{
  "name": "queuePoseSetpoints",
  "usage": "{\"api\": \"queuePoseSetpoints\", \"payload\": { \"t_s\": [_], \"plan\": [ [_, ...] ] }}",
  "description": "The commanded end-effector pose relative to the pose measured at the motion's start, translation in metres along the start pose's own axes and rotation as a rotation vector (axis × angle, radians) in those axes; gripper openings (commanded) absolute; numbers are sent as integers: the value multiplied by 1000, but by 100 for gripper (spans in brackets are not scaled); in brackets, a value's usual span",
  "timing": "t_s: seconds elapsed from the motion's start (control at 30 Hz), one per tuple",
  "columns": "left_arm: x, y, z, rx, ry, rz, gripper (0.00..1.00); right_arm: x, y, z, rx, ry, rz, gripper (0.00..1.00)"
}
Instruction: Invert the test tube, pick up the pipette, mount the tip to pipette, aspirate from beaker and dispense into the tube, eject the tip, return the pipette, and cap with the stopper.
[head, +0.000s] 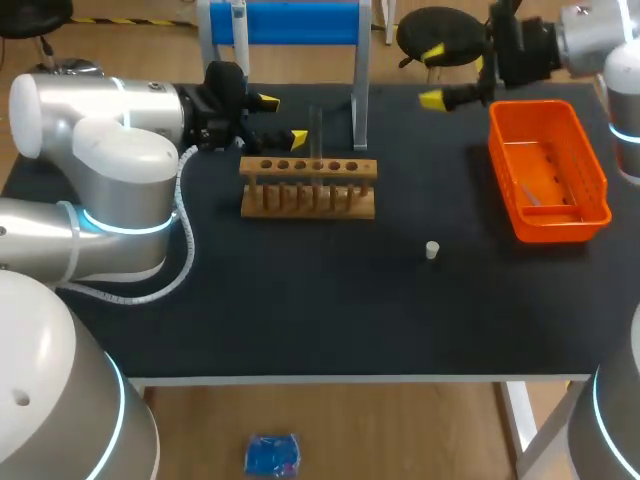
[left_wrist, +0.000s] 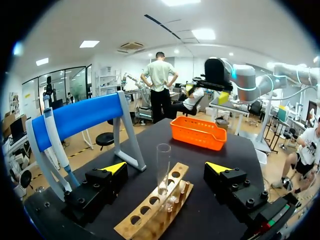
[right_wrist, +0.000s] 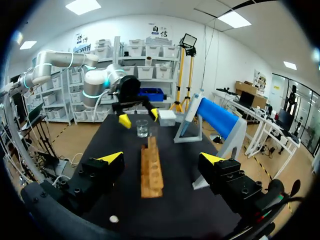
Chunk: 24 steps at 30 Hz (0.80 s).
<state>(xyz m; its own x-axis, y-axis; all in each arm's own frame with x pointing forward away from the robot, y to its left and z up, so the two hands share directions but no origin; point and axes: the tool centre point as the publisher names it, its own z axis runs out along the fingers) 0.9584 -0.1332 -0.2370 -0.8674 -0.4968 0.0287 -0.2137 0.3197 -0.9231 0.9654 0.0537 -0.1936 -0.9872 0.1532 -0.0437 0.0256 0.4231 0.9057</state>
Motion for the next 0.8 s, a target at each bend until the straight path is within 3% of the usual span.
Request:
{"api": "queuePoseSetpoints", "payload": {
  "t_s": [0.03, 0.43, 0.6, 0.8],
  "plan": [
    [0, 1, 0, 2, -1, -1, 100, 58, -24, -43, 14, -10, 12, 100],
    [0, 1, 0, 2, -1, -1, 100, 108, -91, -27, 99, 8, 78, 100],
    [0, 1, 0, 2, -1, -1, 100, 120, -125, -15, 138, -22, 96, 100],
    [0, 1, 0, 2, -1, -1, 100, 129, -149, -5, 129, -51, 99, 100]
  ]
}}
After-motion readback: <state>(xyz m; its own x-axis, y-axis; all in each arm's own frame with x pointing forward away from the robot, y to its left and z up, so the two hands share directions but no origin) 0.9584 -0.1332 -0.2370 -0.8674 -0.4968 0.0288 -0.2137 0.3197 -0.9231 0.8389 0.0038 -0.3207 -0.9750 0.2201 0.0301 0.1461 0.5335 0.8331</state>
